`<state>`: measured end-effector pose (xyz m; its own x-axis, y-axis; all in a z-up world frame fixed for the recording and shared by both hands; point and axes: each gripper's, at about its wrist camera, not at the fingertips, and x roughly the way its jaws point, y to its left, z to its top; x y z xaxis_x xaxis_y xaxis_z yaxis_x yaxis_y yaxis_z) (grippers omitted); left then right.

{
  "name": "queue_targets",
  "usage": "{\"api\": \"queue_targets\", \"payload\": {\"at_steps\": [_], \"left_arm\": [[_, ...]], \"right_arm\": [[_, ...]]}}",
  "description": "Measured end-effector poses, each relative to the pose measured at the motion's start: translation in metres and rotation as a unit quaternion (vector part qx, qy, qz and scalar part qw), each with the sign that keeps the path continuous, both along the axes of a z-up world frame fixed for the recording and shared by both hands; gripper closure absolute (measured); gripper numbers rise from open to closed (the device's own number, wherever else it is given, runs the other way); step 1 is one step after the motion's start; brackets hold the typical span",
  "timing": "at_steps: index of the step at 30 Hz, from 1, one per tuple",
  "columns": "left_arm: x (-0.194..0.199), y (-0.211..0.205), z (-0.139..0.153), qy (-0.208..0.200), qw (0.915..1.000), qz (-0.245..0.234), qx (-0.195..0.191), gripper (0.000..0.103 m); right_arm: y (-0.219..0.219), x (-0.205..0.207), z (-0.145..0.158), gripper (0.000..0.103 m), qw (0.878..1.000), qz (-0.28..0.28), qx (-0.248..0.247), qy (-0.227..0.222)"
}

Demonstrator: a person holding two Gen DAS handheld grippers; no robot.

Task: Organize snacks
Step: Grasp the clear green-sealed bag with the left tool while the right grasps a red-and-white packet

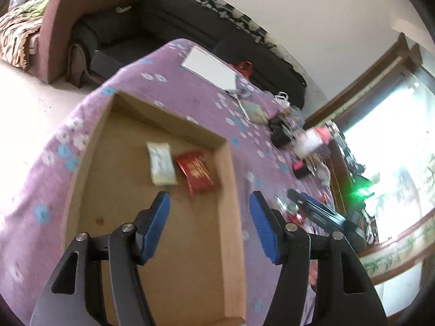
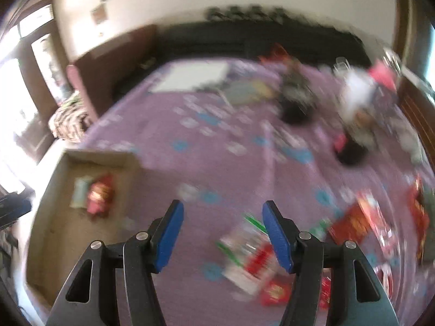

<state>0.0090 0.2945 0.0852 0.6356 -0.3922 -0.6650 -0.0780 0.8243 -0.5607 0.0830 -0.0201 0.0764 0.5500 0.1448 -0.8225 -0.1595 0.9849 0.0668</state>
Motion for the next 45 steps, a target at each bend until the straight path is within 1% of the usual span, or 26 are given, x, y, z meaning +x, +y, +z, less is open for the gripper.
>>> {"api": "queue_targets", "payload": {"at_steps": [5, 8, 9, 10, 11, 12, 14, 15, 19, 20, 21, 22, 23, 24, 25, 26, 27, 28, 31, 34, 35, 38, 40, 41, 43, 45], "left_arm": [[-0.015, -0.036, 0.0, 0.006, 0.9996, -0.028, -0.003, 0.043], [-0.022, -0.054, 0.002, 0.004, 0.9991, -0.042, 0.006, 0.043], [-0.024, -0.059, 0.002, 0.003, 0.9989, -0.045, 0.009, 0.043], [-0.026, -0.063, 0.003, 0.002, 0.9988, -0.048, 0.013, 0.043], [-0.028, -0.067, 0.004, 0.002, 0.9986, -0.05, 0.017, 0.043], [-0.03, -0.07, 0.005, 0.001, 0.9985, -0.051, 0.02, 0.043], [-0.033, -0.076, 0.006, 0.001, 0.9983, -0.053, 0.026, 0.043], [-0.035, -0.078, 0.006, 0.002, 0.9981, -0.055, 0.027, 0.043], [-0.04, -0.098, 0.007, -0.003, 0.9969, -0.071, 0.035, 0.043], [-0.041, -0.102, 0.007, -0.003, 0.9965, -0.075, 0.037, 0.043], [-0.042, -0.108, 0.006, -0.003, 0.9959, -0.081, 0.04, 0.043], [-0.042, -0.112, 0.005, -0.002, 0.9956, -0.085, 0.039, 0.043], [-0.043, -0.117, 0.004, -0.002, 0.9952, -0.09, 0.038, 0.043], [-0.045, -0.121, 0.003, -0.002, 0.9948, -0.094, 0.038, 0.043], [-0.045, -0.126, 0.001, -0.001, 0.9944, -0.098, 0.039, 0.043], [-0.045, -0.129, -0.001, 0.001, 0.9942, -0.1, 0.04, 0.043], [-0.044, -0.132, -0.003, 0.004, 0.994, -0.102, 0.039, 0.043], [-0.043, -0.137, -0.005, 0.009, 0.9938, -0.105, 0.037, 0.043], [-0.04, -0.145, -0.007, 0.014, 0.9936, -0.107, 0.031, 0.043], [-0.036, -0.154, -0.004, 0.014, 0.9931, -0.109, 0.041, 0.043], [-0.035, -0.156, -0.004, 0.015, 0.9929, -0.11, 0.043, 0.043], [-0.027, -0.162, -0.003, 0.022, 0.9928, -0.107, 0.05, 0.043], [-0.019, -0.167, -0.004, 0.029, 0.9922, -0.106, 0.058, 0.043], [-0.014, -0.171, -0.007, 0.035, 0.992, -0.104, 0.061, 0.043], [-0.004, -0.178, -0.012, 0.046, 0.9914, -0.104, 0.065, 0.043], [0.008, -0.187, -0.02, 0.058, 0.9901, -0.106, 0.071, 0.043]], "right_arm": [[-0.01, 0.009, -0.03, 0.042, 0.999, -0.017, -0.011, 0.026], [-0.009, 0.02, -0.045, 0.042, 0.999, -0.013, -0.005, 0.044], [-0.009, 0.02, -0.048, 0.043, 0.999, -0.014, -0.009, 0.043], [-0.008, 0.018, -0.049, 0.056, 0.999, -0.01, -0.009, 0.04], [-0.007, 0.016, -0.05, 0.066, 0.999, -0.003, -0.001, 0.046], [-0.007, 0.012, -0.05, 0.073, 0.999, 0.005, 0.005, 0.051], [-0.002, -0.001, -0.048, 0.077, 0.998, 0.028, -0.002, 0.055], [-0.001, -0.01, -0.05, 0.079, 0.997, 0.04, 0.004, 0.069], [0.0, -0.065, -0.046, 0.079, 0.992, 0.097, 0.02, 0.082], [-0.002, -0.073, -0.045, 0.079, 0.989, 0.108, 0.031, 0.092], [-0.006, -0.087, -0.043, 0.077, 0.986, 0.122, 0.055, 0.098], [-0.013, -0.096, -0.04, 0.077, 0.984, 0.128, 0.077, 0.1], [-0.028, -0.106, -0.03, 0.077, 0.984, 0.118, 0.105, 0.082], [-0.04, -0.112, -0.021, 0.075, 0.987, 0.101, 0.115, 0.057], [-0.049, -0.115, -0.014, 0.066, 0.989, 0.089, 0.111, 0.038], [-0.059, -0.121, -0.006, 0.061, 0.994, 0.069, 0.087, 0.01], [-0.064, -0.123, -0.004, 0.056, 0.996, 0.059, 0.069, -0.002], [-0.067, -0.125, -0.003, 0.056, 0.997, 0.053, 0.055, -0.007], [-0.075, -0.122, -0.015, 0.056, 0.998, 0.051, 0.037, 0.003], [-0.068, -0.118, -0.026, 0.056, 0.998, 0.06, 0.017, -0.01], [-0.069, -0.105, -0.033, 0.056, 0.998, 0.068, 0.013, -0.008], [-0.064, -0.096, -0.047, 0.056, 0.996, 0.079, 0.028, -0.003], [-0.063, -0.095, -0.049, 0.056, 0.996, 0.083, 0.043, -0.006], [-0.061, -0.095, -0.049, 0.058, 0.995, 0.088, 0.051, -0.004], [-0.059, -0.1, -0.051, 0.07, 0.992, 0.105, 0.073, 0.0], [-0.06, -0.105, -0.05, 0.072, 0.992, 0.103, 0.07, -0.004]]}}
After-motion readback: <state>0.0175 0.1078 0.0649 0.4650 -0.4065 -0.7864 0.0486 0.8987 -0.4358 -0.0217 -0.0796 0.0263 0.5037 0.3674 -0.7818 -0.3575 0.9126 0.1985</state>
